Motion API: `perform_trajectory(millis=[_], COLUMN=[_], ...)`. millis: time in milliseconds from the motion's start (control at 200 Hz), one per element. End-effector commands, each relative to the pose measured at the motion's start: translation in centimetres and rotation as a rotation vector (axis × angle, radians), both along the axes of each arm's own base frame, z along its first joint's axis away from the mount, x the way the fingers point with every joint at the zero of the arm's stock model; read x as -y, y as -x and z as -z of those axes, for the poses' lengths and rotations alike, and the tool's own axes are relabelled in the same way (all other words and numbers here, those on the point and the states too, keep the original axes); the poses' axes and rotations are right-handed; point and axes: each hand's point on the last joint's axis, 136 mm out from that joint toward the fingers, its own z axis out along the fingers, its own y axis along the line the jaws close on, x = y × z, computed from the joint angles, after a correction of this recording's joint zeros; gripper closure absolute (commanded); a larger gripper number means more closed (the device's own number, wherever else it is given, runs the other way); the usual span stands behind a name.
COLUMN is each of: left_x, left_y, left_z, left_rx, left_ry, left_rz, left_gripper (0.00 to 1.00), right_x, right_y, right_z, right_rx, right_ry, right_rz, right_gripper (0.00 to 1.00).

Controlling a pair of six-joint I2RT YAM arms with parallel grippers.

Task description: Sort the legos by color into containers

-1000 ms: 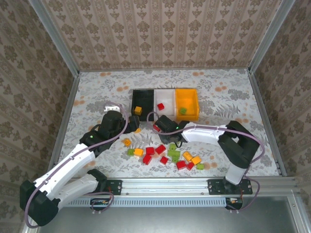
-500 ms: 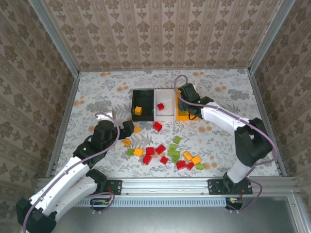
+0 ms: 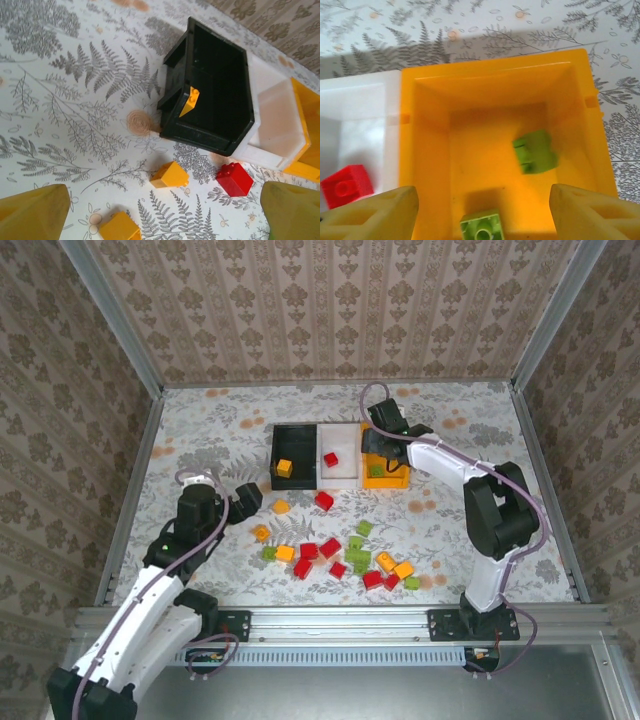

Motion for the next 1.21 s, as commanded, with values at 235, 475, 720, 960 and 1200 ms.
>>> perform_trajectory(millis=[235, 475, 720, 960, 1200], left_x=[0.8, 2.5, 2.6, 3.5, 3.3], left_y=[1.4, 2.9, 2.5, 1.0, 1.7], left_z=[5.1, 9.3, 12.6, 14.3, 15.2], left_rx=[-0.252, -0.355, -0.441, -0.443, -0.479], left_ry=[-0.053, -0.269, -0.324, -0.319, -0.324], left_rz=[0.060, 0.152, 0.141, 0.140, 0.145], left_gripper=[0.07, 0.11, 0.14, 0.18, 0.37], right_x=[-3.4, -3.2, -2.7, -2.0, -1.6], right_y=[7.6, 9.5, 9.7, 10.2, 10.4], right_z=[-2.6, -2.1, -3.3, -5.4, -5.1], right_rx=[0.064, 0.063, 0.094, 0.150, 0.150], right_ry=[-0.090, -0.111, -0.104, -0.105, -0.099], right_rz=[-0.121, -0.128, -0.125, -0.125, -0.117], right_gripper=[0.27, 0.27, 0.27, 0.27, 0.27])
